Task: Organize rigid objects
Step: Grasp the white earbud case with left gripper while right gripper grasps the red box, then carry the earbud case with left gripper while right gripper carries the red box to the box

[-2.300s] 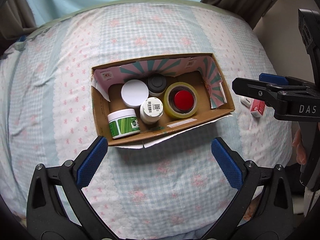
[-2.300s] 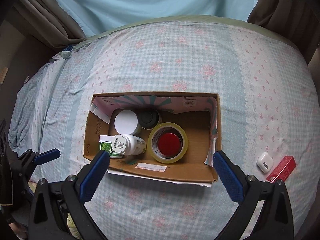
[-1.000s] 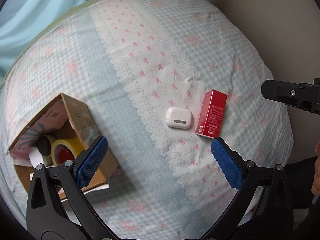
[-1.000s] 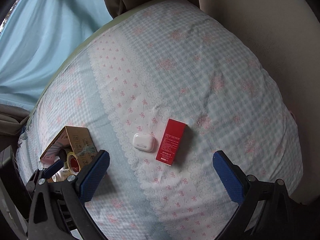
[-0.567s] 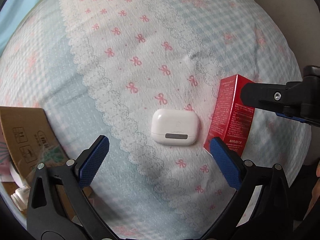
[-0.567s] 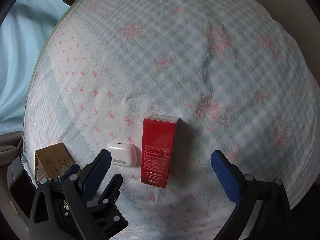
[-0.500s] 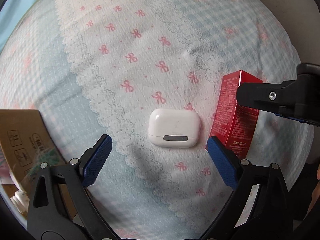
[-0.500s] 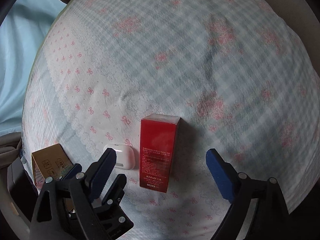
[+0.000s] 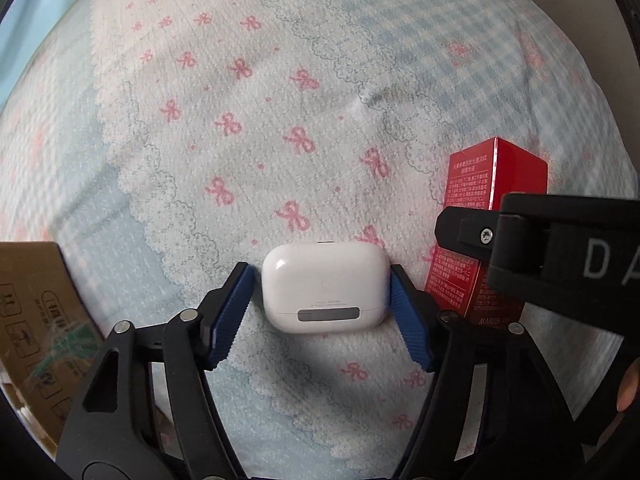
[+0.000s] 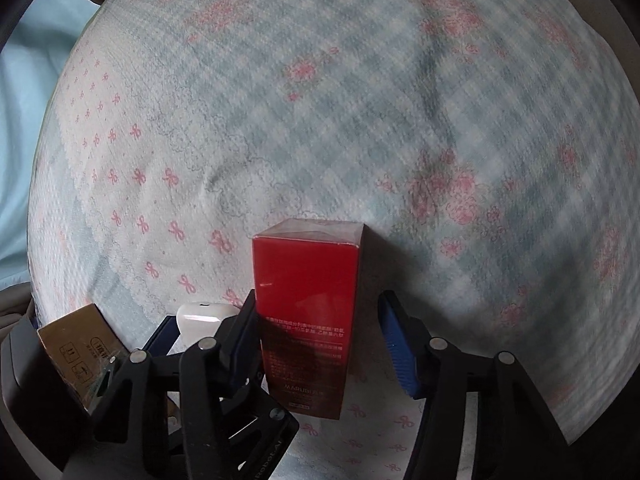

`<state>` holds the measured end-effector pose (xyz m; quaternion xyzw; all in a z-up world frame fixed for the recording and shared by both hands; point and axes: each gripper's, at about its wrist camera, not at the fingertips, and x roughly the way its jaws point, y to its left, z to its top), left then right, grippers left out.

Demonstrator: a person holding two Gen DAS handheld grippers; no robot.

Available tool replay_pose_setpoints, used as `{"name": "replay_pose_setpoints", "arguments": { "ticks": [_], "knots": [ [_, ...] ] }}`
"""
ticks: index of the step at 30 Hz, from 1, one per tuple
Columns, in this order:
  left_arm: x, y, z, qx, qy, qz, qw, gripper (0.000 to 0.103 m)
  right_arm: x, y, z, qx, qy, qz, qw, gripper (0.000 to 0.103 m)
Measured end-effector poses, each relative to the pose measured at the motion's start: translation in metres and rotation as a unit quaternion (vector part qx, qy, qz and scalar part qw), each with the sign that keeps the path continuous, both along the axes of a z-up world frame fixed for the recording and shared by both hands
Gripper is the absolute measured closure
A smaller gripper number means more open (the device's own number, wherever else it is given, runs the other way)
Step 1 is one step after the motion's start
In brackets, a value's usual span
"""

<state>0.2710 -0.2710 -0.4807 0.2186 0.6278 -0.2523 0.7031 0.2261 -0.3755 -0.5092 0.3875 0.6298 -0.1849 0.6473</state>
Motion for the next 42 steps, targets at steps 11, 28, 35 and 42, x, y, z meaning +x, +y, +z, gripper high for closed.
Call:
{"name": "replay_pose_setpoints", "arguments": {
  "ticks": [11, 28, 35, 42],
  "knots": [
    [0.003, 0.007, 0.01, -0.018, 0.005, 0.012, 0.9997, 0.046, -0.009, 0.002, -0.004, 0.01, -0.018, -0.008, 1.0, 0.06],
    [0.006, 0.041, 0.083, -0.062, -0.026, 0.04, 0.997, 0.046, -0.032, -0.019, 0.051, -0.009, -0.076, 0.006, 0.997, 0.063],
    [-0.001, 0.056, 0.131, -0.083, -0.059, 0.071, 0.9922, 0.046, -0.038, -0.009, 0.1, -0.025, -0.116, 0.029, 0.992, 0.063],
    [-0.002, 0.107, 0.195, -0.104, -0.107, 0.104, 0.9833, 0.046, -0.042, 0.03, 0.171, -0.044, -0.166, 0.073, 0.982, 0.063]
  ]
}}
